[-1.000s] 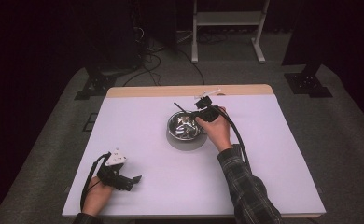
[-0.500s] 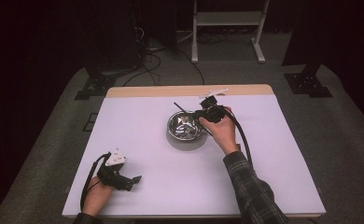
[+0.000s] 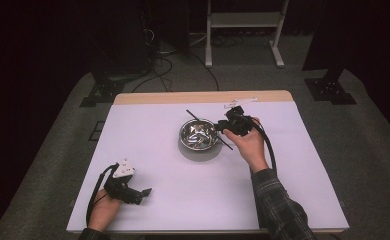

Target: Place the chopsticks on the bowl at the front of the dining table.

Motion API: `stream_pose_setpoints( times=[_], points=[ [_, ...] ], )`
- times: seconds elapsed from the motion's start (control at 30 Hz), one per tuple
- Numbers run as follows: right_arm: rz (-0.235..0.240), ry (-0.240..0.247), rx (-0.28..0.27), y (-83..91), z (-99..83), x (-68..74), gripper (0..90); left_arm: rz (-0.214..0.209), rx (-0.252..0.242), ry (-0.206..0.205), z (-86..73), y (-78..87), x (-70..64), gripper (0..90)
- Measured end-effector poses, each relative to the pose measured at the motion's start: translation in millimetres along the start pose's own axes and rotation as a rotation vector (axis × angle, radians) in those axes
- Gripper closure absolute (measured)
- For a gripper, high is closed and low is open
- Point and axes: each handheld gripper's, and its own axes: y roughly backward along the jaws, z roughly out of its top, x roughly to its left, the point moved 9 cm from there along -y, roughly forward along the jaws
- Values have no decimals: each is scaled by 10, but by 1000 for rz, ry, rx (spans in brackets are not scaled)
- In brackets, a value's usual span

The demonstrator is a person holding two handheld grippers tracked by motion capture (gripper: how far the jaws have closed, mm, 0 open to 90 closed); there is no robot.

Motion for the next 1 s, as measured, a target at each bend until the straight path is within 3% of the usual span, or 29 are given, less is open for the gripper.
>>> stream_pose_setpoints(
  times=[0.4,1.0],
  points=[
    [-16,11,-9,269,-144,-34,682,-1,0,1,0,1,-2,0],
    [-58,-2,-29,603,-458,-204,611,0,-1,4,1,0,-3,0]
  ],
)
